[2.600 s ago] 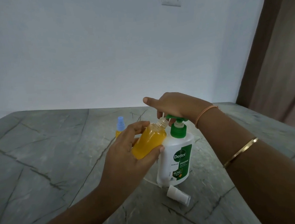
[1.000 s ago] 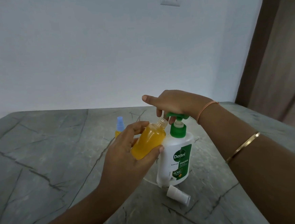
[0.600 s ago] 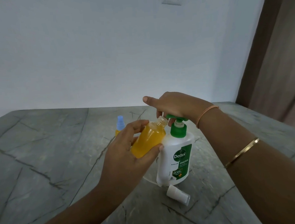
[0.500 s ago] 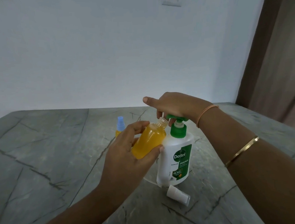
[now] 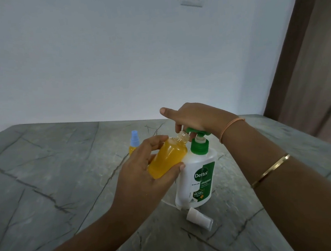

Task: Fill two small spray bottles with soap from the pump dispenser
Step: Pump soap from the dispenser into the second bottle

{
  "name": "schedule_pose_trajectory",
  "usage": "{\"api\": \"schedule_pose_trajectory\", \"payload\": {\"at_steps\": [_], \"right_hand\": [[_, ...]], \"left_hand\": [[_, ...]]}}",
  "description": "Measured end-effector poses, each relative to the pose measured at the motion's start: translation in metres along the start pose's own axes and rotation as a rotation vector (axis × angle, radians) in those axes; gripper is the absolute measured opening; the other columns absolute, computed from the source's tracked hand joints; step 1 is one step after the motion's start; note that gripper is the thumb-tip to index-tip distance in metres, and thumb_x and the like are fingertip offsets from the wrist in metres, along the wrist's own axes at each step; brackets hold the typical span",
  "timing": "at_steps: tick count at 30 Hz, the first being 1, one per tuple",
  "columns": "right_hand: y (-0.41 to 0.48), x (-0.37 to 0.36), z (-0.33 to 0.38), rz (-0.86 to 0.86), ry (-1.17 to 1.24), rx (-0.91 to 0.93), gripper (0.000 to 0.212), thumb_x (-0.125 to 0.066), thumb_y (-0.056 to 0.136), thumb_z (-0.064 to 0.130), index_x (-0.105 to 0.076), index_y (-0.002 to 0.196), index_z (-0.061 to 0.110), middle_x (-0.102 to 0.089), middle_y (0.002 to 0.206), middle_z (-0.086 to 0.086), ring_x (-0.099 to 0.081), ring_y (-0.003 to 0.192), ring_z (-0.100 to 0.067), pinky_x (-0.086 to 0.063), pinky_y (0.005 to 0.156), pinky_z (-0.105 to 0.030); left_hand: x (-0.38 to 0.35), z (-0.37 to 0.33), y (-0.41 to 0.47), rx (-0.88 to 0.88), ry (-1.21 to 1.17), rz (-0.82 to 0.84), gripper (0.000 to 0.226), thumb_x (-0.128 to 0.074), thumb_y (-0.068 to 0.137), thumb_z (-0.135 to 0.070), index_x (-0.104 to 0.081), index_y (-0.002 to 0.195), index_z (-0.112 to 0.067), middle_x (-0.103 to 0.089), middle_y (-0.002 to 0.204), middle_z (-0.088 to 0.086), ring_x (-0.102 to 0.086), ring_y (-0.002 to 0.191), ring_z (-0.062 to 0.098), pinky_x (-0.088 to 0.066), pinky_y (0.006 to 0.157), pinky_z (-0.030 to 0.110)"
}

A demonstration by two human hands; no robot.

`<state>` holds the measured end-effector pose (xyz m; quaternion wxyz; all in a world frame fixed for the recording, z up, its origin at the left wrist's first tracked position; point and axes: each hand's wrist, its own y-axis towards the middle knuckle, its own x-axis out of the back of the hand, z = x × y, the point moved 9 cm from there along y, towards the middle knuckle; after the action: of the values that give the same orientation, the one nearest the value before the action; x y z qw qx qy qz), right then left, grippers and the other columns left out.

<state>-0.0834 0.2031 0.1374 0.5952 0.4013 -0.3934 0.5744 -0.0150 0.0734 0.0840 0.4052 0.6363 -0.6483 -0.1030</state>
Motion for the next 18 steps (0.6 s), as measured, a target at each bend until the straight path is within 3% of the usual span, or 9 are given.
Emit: {"api": "schedule_pose_trajectory", "payload": {"at_steps": [3,7,11,15,18], "right_hand": [[-0.0029,0.0017,0.0014,-0.011,0.014,0.008,0.064,-0.025,0.093,0.063,-0.059,0.103,0.009,-0.056,0.071,0.006,-0.057,0.056,-0.009,-0.042,0.055,-0.023],[-0.0041,0.0047,0.0023,-0.034,0.021,0.014,0.062,-0.024,0.094,0.061,-0.058,0.101,0.01,-0.054,0.07,0.008,-0.055,0.052,-0.006,-0.038,0.049,-0.021],[-0.0025,0.0067,0.0003,0.001,0.043,0.003,0.067,-0.024,0.093,0.063,-0.06,0.104,0.007,-0.059,0.072,0.002,-0.059,0.057,-0.011,-0.044,0.056,-0.022],[-0.0001,0.0075,-0.0006,0.002,0.012,-0.006,0.067,-0.023,0.092,0.064,-0.057,0.105,0.008,-0.062,0.074,-0.002,-0.06,0.062,-0.014,-0.044,0.057,-0.023],[-0.0008,0.0052,0.002,-0.006,0.004,0.014,0.065,-0.023,0.093,0.062,-0.058,0.102,0.009,-0.059,0.071,0.002,-0.059,0.061,-0.012,-0.043,0.057,-0.023]], "left_hand": [[-0.0022,0.0007,-0.0004,0.016,0.001,0.021,0.048,-0.056,0.06,-0.06,-0.039,0.104,-0.05,-0.041,0.105,-0.037,-0.049,0.094,-0.005,-0.042,0.077,0.016],[-0.0046,0.0027,-0.0008,0.042,-0.012,0.029,0.048,-0.057,0.06,-0.058,-0.038,0.104,-0.05,-0.044,0.108,-0.029,-0.048,0.101,0.004,-0.04,0.078,0.015],[-0.0047,0.0028,-0.0016,0.031,-0.041,0.022,0.054,-0.058,0.061,-0.058,-0.043,0.11,-0.044,-0.051,0.114,-0.021,-0.052,0.104,0.006,-0.042,0.082,0.017],[-0.0034,0.0018,-0.0006,0.023,-0.041,0.013,0.054,-0.057,0.06,-0.06,-0.042,0.11,-0.045,-0.048,0.11,-0.029,-0.049,0.101,-0.002,-0.039,0.079,0.012],[-0.0023,0.0013,-0.001,0.021,-0.044,0.004,0.056,-0.059,0.063,-0.06,-0.044,0.113,-0.041,-0.052,0.113,-0.021,-0.053,0.104,0.006,-0.043,0.081,0.017]]}}
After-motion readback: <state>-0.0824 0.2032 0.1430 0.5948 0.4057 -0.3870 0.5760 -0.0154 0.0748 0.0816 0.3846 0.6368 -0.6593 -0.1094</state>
